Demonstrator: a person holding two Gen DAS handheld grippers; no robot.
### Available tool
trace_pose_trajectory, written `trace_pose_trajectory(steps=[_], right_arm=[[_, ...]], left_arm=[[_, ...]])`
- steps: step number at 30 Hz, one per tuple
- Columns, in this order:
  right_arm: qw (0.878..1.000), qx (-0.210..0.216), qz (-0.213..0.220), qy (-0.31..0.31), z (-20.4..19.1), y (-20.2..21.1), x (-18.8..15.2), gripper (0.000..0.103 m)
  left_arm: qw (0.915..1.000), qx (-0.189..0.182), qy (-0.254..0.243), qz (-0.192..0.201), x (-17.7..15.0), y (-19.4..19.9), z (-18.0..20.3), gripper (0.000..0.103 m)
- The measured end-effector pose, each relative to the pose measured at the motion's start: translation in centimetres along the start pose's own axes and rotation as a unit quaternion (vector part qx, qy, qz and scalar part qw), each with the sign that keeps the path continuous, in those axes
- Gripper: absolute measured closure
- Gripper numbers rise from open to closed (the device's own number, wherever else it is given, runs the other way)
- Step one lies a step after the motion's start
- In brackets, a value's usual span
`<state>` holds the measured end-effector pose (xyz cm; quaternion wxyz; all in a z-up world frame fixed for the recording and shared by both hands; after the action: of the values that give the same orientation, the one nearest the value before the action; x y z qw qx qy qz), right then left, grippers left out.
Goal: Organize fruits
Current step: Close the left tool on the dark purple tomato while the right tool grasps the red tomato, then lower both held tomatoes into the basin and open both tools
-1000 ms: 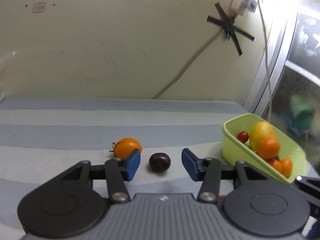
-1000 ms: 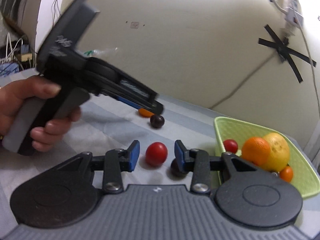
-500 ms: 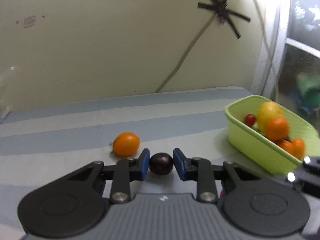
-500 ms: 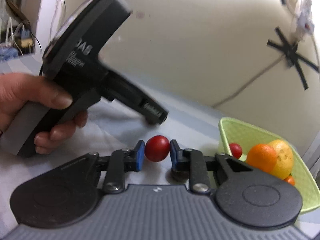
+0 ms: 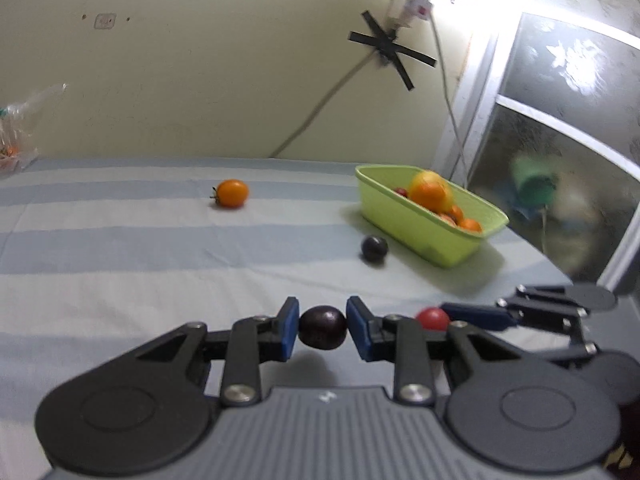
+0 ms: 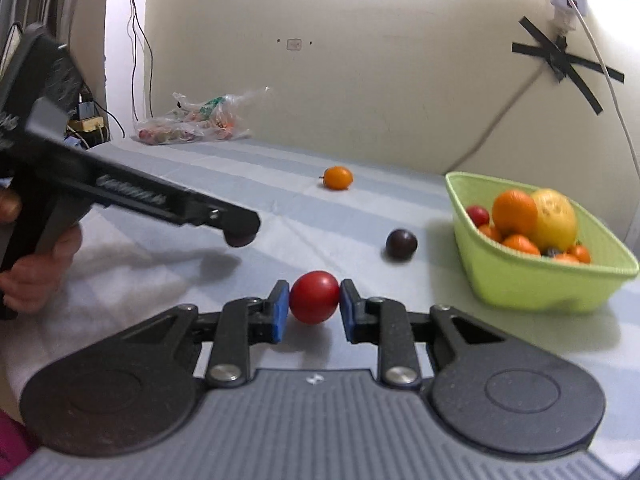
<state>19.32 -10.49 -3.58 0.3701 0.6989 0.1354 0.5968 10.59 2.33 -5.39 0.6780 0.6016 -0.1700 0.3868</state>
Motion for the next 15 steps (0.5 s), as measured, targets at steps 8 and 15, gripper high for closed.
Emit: trace_pose_trajectory(steps=[8,15], right_arm=[[1.0,-0.003,0.002,-0.004,-0.2,-0.2,-0.7,0.071],[1.0,0.017,-0.004,-0.013,-0.1,-0.4,-1.0,0.073]], left_arm=[[0.9979,0.058,-0.029,-0.008,-1.5,-0.7,1.5,0.062],[0.9979,0.055,-0.031,-0.015,-1.8,-0.9,1.9,0.076]])
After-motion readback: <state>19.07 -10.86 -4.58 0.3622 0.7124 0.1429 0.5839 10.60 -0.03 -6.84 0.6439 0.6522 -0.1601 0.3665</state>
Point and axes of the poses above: each gripper's, at about its wrist camera, not at the fingertips, and y roughly against the way its jaws point, z to its right, x to its top, the point moved 4 cm from there along -y, roughly the way its jaws point, and after that the axes turned 12 degrees about -z, right-handed, at the moved point
